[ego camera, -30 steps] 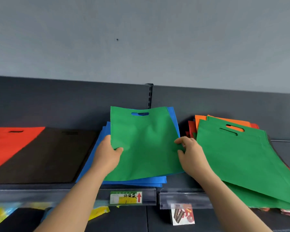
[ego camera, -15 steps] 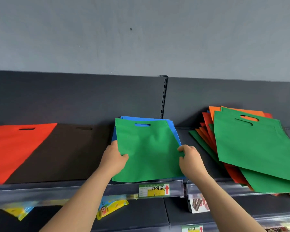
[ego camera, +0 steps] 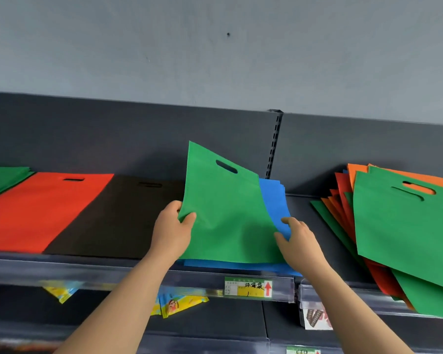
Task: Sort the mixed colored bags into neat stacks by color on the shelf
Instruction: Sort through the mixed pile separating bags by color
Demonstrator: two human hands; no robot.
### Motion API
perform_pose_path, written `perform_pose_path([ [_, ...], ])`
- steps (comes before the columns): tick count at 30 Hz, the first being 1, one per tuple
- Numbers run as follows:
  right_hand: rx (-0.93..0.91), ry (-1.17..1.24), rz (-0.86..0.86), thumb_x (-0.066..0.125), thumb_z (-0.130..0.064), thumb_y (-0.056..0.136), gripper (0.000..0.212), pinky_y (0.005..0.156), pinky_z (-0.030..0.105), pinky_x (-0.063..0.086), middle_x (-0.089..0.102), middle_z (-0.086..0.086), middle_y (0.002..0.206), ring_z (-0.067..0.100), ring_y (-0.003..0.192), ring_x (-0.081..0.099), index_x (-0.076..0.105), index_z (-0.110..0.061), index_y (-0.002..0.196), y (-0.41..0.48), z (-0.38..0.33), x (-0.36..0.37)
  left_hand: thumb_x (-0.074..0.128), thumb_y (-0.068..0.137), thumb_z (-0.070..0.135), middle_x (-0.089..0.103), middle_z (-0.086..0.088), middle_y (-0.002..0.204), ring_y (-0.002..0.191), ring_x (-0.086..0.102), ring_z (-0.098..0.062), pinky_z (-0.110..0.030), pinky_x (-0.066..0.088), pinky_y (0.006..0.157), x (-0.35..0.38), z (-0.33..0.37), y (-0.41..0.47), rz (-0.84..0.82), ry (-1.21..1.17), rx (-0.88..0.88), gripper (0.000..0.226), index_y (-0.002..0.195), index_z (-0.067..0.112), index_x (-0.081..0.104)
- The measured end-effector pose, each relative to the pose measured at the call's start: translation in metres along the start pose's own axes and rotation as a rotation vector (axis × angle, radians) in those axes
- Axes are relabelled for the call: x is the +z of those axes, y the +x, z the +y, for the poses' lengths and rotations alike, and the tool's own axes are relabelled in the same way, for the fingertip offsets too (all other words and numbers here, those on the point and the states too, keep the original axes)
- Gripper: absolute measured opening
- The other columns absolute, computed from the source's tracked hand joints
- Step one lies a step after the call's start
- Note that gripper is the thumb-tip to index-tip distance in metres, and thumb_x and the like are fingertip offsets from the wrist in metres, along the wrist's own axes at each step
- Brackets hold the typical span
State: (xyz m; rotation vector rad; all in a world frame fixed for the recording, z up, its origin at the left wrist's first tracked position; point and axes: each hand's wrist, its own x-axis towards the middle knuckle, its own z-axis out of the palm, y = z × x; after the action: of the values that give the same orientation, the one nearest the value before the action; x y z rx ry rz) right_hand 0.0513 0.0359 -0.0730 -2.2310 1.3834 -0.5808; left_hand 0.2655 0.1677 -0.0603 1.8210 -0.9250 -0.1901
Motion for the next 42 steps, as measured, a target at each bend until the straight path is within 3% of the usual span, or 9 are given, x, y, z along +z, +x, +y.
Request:
perform_pose_path([
  [5, -0.057, 0.104, -0.003, 0.045, -0.026, 0.098, 0.045, 0.098, 0.039, 0.042, 0.051, 0.010, 0.135, 0.027, 0.119, 0.050, 0.039, -0.012, 0.139, 0.009, -0.030, 0.014, 0.059, 0.092, 0.014, 0.068, 0.003, 0.090, 0.082, 0.065, -0.016, -0.036, 0.051, 0.072, -0.031, 0.001, -0.003, 0.101, -0.154, -0.025, 0.010, 0.088, 0.022, 0.058],
  [10, -0.106, 0.197, -0.069, 0.039, -0.022, 0.099, 0.041, 0.057, 0.030, 0.040, 0.061, 0.003, 0.090, 0.016, 0.064, 0.052, 0.039, -0.011, 0.138, 0.011, -0.075, 0.042, 0.058, 0.092, 0.013, 0.069, 0.009, 0.090, 0.083, 0.065, -0.008, -0.028, 0.050, 0.071, -0.078, -0.009, -0.005, 0.195, -0.166, 0.029, 0.005, 0.093, 0.018, 0.060],
  [14, -0.160, 0.228, -0.021, 0.042, -0.010, 0.093, 0.039, 0.060, 0.029, 0.040, 0.058, 0.009, 0.118, 0.023, 0.081, 0.054, 0.046, -0.012, 0.131, 0.008, -0.118, 0.065, 0.059, 0.092, 0.015, 0.068, 0.008, 0.096, 0.091, 0.064, -0.012, -0.034, 0.052, 0.080, -0.126, -0.036, 0.004, 0.238, -0.088, 0.027, 0.007, 0.097, 0.020, 0.060],
  [19, -0.230, 0.266, 0.036, 0.039, 0.000, 0.089, 0.036, 0.053, 0.020, 0.033, 0.059, 0.007, 0.113, 0.018, 0.074, 0.049, 0.057, -0.014, 0.116, -0.002, -0.188, 0.102, 0.057, 0.093, 0.019, 0.066, 0.011, 0.096, 0.090, 0.062, -0.012, -0.026, 0.047, 0.070, -0.201, -0.078, 0.013, 0.237, 0.020, 0.032, 0.008, 0.100, 0.023, 0.058],
  [25, -0.300, 0.268, 0.107, 0.042, 0.001, 0.089, 0.033, 0.078, 0.023, 0.037, 0.060, 0.005, 0.116, 0.015, 0.093, 0.051, 0.062, -0.014, 0.109, -0.023, -0.289, 0.162, 0.053, 0.087, 0.012, 0.064, 0.012, 0.097, 0.081, 0.064, -0.018, -0.034, 0.051, 0.065, -0.304, -0.125, 0.017, 0.130, 0.098, -0.114, 0.027, 0.108, 0.028, 0.053],
  [28, -0.314, 0.273, 0.083, 0.042, 0.000, 0.090, 0.032, 0.082, 0.027, 0.042, 0.058, 0.006, 0.118, 0.019, 0.100, 0.054, 0.061, -0.013, 0.112, -0.034, -0.330, 0.194, 0.053, 0.087, 0.010, 0.062, 0.012, 0.101, 0.078, 0.064, -0.022, -0.029, 0.048, 0.061, -0.347, -0.154, 0.019, 0.102, 0.122, -0.169, 0.039, 0.121, 0.028, 0.049],
  [31, -0.330, 0.291, 0.046, 0.043, 0.000, 0.091, 0.031, 0.082, 0.030, 0.045, 0.058, 0.006, 0.118, 0.021, 0.099, 0.056, 0.061, -0.013, 0.112, -0.038, -0.366, 0.225, 0.055, 0.088, 0.010, 0.061, 0.006, 0.116, 0.086, 0.065, -0.019, -0.033, 0.053, 0.071, -0.385, -0.183, 0.025, 0.152, 0.140, -0.207, 0.051, 0.136, 0.021, 0.043],
  [36, -0.376, 0.291, 0.000, 0.044, 0.002, 0.089, 0.032, 0.086, 0.029, 0.043, 0.059, 0.006, 0.116, 0.021, 0.104, 0.055, 0.061, -0.012, 0.112, -0.035, -0.416, 0.269, 0.057, 0.089, 0.007, 0.064, 0.000, 0.113, 0.094, 0.064, -0.020, -0.039, 0.053, 0.084, -0.430, -0.221, 0.046, 0.252, 0.159, -0.251, 0.043, 0.130, 0.016, 0.050],
  [42, -0.443, 0.277, -0.051, 0.046, 0.004, 0.084, 0.035, 0.092, 0.029, 0.040, 0.061, 0.007, 0.116, 0.023, 0.110, 0.054, 0.061, -0.010, 0.113, -0.018, -0.468, 0.311, 0.056, 0.093, 0.008, 0.057, 0.000, 0.124, 0.103, 0.056, -0.019, -0.031, 0.045, 0.084, -0.468, -0.255, 0.077, 0.330, 0.267, -0.284, 0.044, 0.135, 0.011, 0.046],
])
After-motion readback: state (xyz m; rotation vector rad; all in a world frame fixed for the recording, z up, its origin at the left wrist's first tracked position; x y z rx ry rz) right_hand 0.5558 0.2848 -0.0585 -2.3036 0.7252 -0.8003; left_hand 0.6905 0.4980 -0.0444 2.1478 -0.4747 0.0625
